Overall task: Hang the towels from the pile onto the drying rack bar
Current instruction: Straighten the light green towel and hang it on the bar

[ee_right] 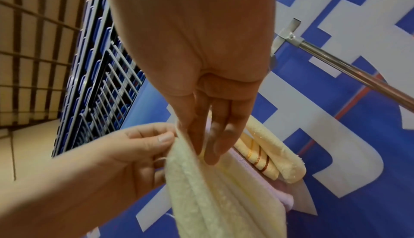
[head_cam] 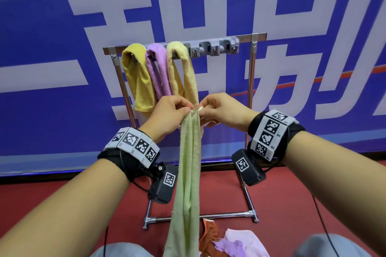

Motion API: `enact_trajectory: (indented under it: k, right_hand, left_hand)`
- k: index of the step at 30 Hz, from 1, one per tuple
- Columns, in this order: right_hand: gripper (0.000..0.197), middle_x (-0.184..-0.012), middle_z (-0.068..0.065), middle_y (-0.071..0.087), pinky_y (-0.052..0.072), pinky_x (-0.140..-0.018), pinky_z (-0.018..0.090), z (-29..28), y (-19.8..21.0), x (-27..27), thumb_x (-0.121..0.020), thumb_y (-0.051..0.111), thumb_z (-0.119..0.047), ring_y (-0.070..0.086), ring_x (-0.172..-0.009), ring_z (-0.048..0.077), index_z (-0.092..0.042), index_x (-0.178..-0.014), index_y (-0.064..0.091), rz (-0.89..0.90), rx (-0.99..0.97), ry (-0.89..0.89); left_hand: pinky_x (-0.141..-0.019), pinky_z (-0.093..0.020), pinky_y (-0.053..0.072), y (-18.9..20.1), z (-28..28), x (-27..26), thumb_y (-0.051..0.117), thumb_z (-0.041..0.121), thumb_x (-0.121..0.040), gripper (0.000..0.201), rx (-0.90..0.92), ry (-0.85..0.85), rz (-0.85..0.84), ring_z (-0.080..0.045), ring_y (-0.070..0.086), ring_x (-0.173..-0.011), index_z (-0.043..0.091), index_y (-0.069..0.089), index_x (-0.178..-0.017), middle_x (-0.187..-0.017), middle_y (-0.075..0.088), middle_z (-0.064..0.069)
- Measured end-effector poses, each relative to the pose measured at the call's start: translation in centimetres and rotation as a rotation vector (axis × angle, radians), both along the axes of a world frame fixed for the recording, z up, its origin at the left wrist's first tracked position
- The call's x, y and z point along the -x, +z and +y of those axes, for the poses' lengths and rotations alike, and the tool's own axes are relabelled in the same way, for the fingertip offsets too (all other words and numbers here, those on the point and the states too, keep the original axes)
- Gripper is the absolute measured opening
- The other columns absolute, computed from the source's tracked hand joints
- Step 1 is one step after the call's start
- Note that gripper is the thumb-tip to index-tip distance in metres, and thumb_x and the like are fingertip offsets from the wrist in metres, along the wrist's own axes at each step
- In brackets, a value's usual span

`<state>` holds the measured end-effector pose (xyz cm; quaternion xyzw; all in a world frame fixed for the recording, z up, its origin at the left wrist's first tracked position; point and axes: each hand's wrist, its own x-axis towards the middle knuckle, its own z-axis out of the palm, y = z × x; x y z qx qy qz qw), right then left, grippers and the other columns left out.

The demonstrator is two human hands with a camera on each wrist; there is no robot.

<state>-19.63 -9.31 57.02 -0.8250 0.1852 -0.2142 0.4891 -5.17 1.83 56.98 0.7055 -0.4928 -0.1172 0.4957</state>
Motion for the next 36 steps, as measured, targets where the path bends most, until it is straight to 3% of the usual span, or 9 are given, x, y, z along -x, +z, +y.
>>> enact_trajectory:
  k: [2,4,7,11,14,20,22,29,36]
  right_hand:
    - [0.017,-0.083,0.016,0.074,0.058,-0.070,0.036,0.0,-0.1,-0.1,-0.096,0.061,-0.015,0.074,-0.077,0.023,0.002,-0.100,0.062,-0.002,0.093,-0.023]
    - [0.020,-0.076,0.012,0.072,0.053,-0.063,0.030,-0.1,-0.1,-0.4,-0.092,0.068,-0.022,0.068,-0.068,0.018,-0.003,-0.091,0.066,-0.011,0.223,-0.043]
    - [0.024,-0.081,0.010,0.066,0.044,-0.065,0.027,-0.4,0.0,-0.7,-0.086,0.074,-0.030,0.056,-0.071,0.017,-0.006,-0.085,0.070,-0.020,0.432,-0.095]
    - [0.026,-0.082,0.011,0.069,0.048,-0.070,0.034,-0.5,0.1,-0.8,-0.086,0.074,-0.033,0.058,-0.072,0.018,-0.007,-0.085,0.069,-0.039,0.423,-0.086]
    - [0.027,-0.077,0.005,0.068,0.046,-0.064,0.029,-0.3,-0.1,-0.9,-0.084,0.075,-0.035,0.055,-0.068,0.009,-0.010,-0.083,0.068,-0.034,0.438,-0.097]
    - [0.023,-0.072,-0.004,0.065,0.045,-0.062,0.024,-0.3,-0.6,-0.7,-0.079,0.080,-0.031,0.054,-0.064,0.007,-0.012,-0.079,0.067,-0.085,0.468,-0.158]
    - [0.023,-0.071,-0.003,0.066,0.047,-0.063,0.025,-0.4,-0.7,-0.6,-0.077,0.082,-0.030,0.055,-0.064,0.007,-0.012,-0.079,0.068,-0.096,0.459,-0.173]
    - [0.013,-0.076,-0.002,0.068,0.050,-0.067,0.029,-0.2,-0.9,-0.7,-0.084,0.076,-0.024,0.062,-0.072,0.012,-0.012,-0.087,0.071,-0.100,0.514,-0.194]
    - [0.007,-0.077,-0.004,0.069,0.051,-0.067,0.024,0.1,-1.2,-0.7,-0.086,0.072,-0.020,0.063,-0.073,0.009,-0.014,-0.087,0.072,-0.119,0.523,-0.206]
  left_hand:
    - [-0.058,-0.027,0.057,0.2,0.0,0.2,0.062,0.006,-0.093,0.012,0.001,-0.012,-0.007,-0.013,0.066,-0.078,0.011,0.073,-0.094,-0.090,0.072,-0.007]
    - [-0.067,-0.041,0.059,0.3,0.1,0.4,0.062,0.007,-0.093,0.012,-0.009,-0.037,0.010,-0.019,0.066,-0.079,0.011,0.073,-0.094,-0.092,0.071,-0.014]
    - [-0.068,-0.049,0.056,0.5,0.2,0.6,0.068,0.008,-0.091,0.006,0.005,-0.065,0.012,-0.020,0.061,-0.069,0.008,0.072,-0.096,-0.088,0.069,-0.022]
    - [-0.065,-0.041,0.057,0.5,0.2,0.6,0.073,0.006,-0.087,0.013,0.052,-0.079,0.069,-0.024,0.061,-0.067,0.002,0.067,-0.098,-0.082,0.065,-0.027]
    - [-0.065,-0.033,0.058,0.4,0.1,0.6,0.068,0.000,-0.089,0.011,0.042,-0.099,0.087,-0.027,0.064,-0.070,-0.001,0.066,-0.099,-0.086,0.069,-0.026]
    - [-0.080,-0.059,0.055,0.3,0.1,0.6,0.064,-0.003,-0.090,0.012,0.006,-0.103,0.121,-0.023,0.066,-0.067,0.004,0.068,-0.099,-0.077,0.070,-0.012]
    - [-0.079,-0.064,0.051,0.4,0.3,0.7,0.065,-0.009,-0.086,0.019,-0.008,-0.122,0.117,-0.024,0.065,-0.072,0.003,0.068,-0.101,-0.083,0.069,-0.017]
    - [-0.078,-0.045,0.060,-0.1,-0.2,0.4,0.076,-0.008,-0.075,0.032,-0.009,-0.173,0.019,-0.016,0.063,-0.075,0.012,0.067,-0.097,-0.080,0.065,-0.003]
    - [-0.073,-0.033,0.059,-0.7,-0.7,0.4,0.077,-0.003,-0.078,0.027,0.025,-0.144,-0.022,-0.013,0.062,-0.071,0.016,0.066,-0.093,-0.078,0.066,-0.003]
